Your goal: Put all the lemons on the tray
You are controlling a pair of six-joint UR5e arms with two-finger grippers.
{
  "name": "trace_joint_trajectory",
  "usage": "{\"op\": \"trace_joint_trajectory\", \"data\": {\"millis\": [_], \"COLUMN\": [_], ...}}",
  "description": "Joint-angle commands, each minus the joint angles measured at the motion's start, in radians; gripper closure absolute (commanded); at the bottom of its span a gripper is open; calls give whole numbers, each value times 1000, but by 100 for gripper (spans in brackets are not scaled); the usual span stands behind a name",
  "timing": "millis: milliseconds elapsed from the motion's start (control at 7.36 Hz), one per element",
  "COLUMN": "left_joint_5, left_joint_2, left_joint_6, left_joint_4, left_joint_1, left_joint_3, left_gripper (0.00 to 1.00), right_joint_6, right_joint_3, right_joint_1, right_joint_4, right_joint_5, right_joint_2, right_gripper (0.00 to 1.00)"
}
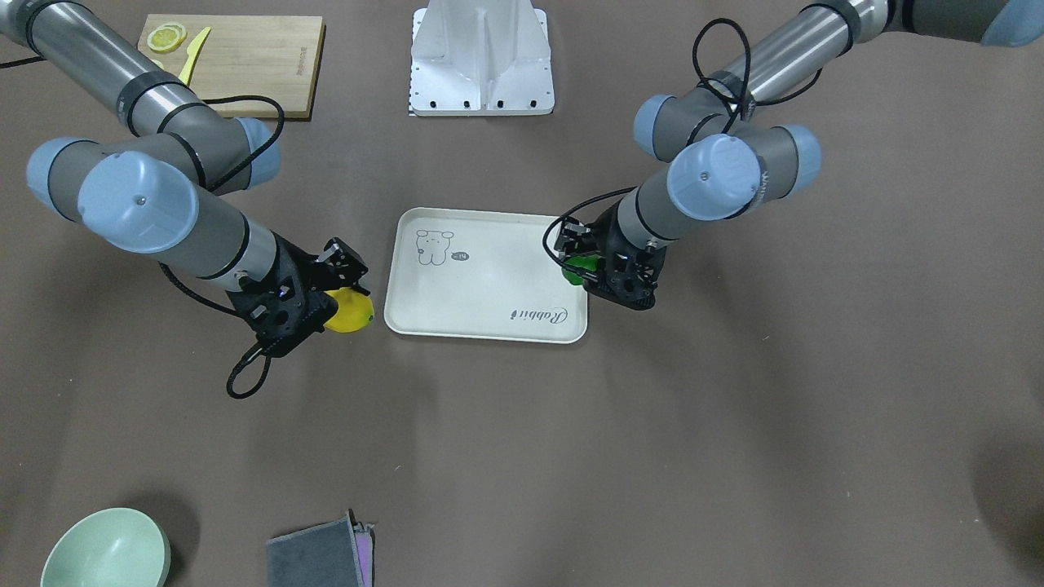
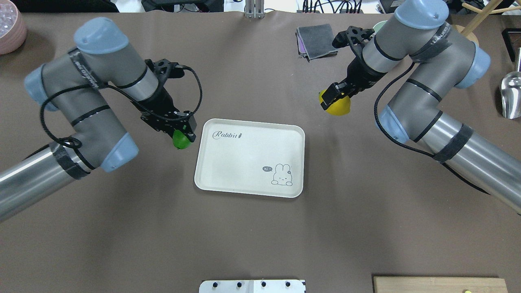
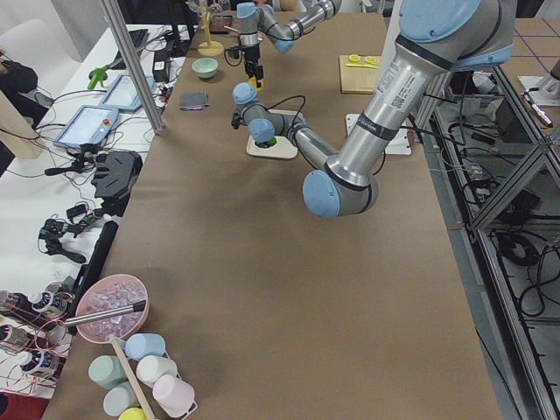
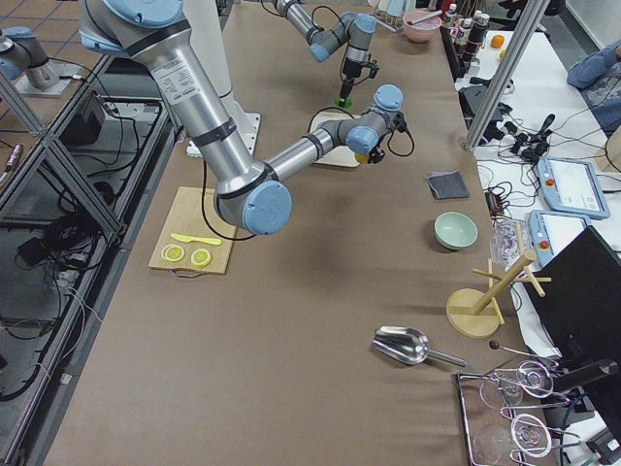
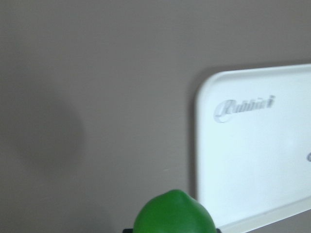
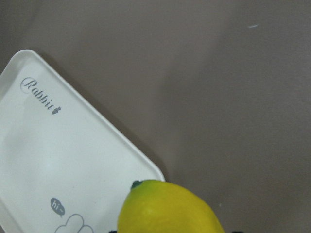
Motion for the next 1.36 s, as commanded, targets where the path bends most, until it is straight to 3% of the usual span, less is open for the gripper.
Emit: {"op": "trace_joint_trajectory", "data": {"millis": [0,272,407,543,815,951,1086,1222], "left_joint_5": [60,58,58,58,54,48,43,-1], "left_joint_2": [-58,-60,-57,-49,-49,-47,-47,-46], "left_joint_6": [-153,-158,-155,-157,-171,-190,-194,-195], "left_joint_4": [-112,-112,-112,-114,-103,-101,-91,5], "left_joint_1": [76,78,78,80,78,69,42,-4], "left_joint_3": [68,69,69,69,60,53,36,-18], "left_gripper": [100,100,81,2,2,2,2,2], "right_joint_6": [-60,-62,-67,-74,-74,-62,-62,-62], "right_joint_3": [-5,-36,-50,-51,-87,-94,-91,-82], "right_joint_1": [-62,-81,-105,-134,-161,-161,-146,-120], "right_joint_4": [41,63,69,89,130,129,127,109], "right_joint_5": [-10,-11,-14,-58,-76,-70,-65,-66], "right_joint_2": [10,35,52,52,53,56,61,76], "right_gripper": [95,95,95,93,88,6,1,1]}}
